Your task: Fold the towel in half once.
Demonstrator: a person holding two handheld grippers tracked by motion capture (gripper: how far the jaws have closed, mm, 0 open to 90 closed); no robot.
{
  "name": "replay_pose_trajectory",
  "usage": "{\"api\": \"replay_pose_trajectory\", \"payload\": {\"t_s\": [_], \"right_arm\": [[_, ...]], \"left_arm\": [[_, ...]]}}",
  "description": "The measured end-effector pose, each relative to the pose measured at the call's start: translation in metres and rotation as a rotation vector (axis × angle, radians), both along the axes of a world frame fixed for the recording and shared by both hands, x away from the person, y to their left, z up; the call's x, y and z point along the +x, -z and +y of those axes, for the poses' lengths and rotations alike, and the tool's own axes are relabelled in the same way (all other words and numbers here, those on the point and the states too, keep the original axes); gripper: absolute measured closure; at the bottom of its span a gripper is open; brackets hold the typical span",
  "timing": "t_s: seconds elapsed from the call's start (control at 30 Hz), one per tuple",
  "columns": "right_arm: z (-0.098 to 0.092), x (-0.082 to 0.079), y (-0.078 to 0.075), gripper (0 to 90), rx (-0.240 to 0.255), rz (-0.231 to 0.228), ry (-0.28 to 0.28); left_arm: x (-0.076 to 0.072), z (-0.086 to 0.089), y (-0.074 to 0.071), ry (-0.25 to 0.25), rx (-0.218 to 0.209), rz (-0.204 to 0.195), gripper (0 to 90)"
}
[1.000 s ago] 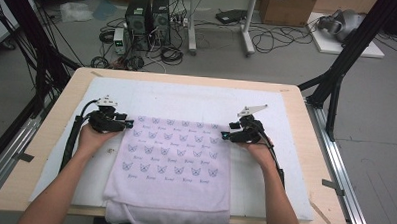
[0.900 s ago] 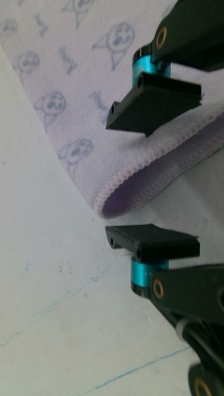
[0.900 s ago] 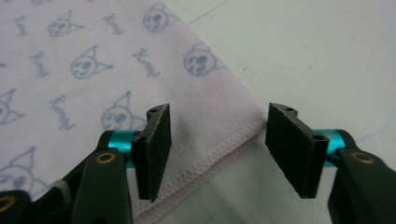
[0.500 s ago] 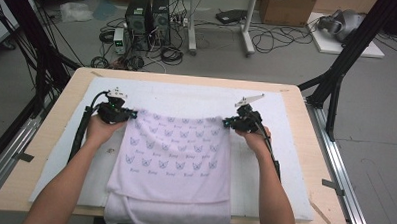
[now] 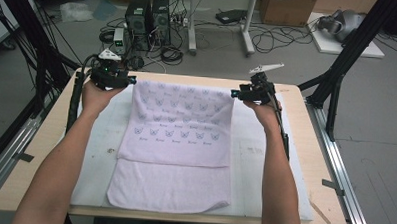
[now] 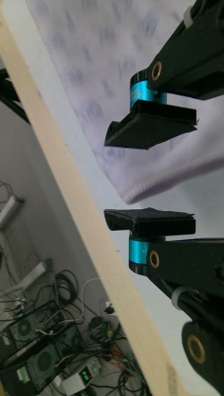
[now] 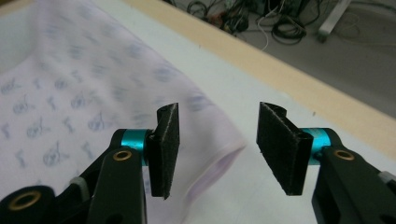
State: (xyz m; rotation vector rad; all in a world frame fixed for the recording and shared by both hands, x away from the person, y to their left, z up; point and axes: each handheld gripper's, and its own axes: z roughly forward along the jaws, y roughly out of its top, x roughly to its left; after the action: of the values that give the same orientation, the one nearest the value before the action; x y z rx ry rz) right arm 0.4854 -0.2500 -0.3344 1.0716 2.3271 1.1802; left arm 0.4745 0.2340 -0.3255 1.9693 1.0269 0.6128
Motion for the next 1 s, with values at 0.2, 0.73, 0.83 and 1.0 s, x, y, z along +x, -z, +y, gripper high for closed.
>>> {"api": "replay_pose_trajectory", "payload": {"t_s": [0.2, 0.73, 0.83, 1.0], "right_arm": [[0.002, -0.020, 0.029, 39.6, -0.032, 0.070, -0.048], [0.011, -0.104, 0.073, 48.3, -0.025, 0.024, -0.181], [0.012, -0.111, 0.082, 47.3, -0.026, 0.065, -0.196], [0.019, -0.124, 0.090, 50.5, -0.053, 0.039, -0.235]], "left_arm": [[-0.025, 0.019, 0.035, 0.041, -0.019, 0.039, 55.6], [-0.111, 0.026, 0.083, 0.208, -0.054, 0.015, 56.2], [-0.120, 0.023, 0.091, 0.234, -0.051, 0.026, 58.2], [-0.130, 0.019, 0.101, 0.286, -0.038, 0.042, 61.6]]}}
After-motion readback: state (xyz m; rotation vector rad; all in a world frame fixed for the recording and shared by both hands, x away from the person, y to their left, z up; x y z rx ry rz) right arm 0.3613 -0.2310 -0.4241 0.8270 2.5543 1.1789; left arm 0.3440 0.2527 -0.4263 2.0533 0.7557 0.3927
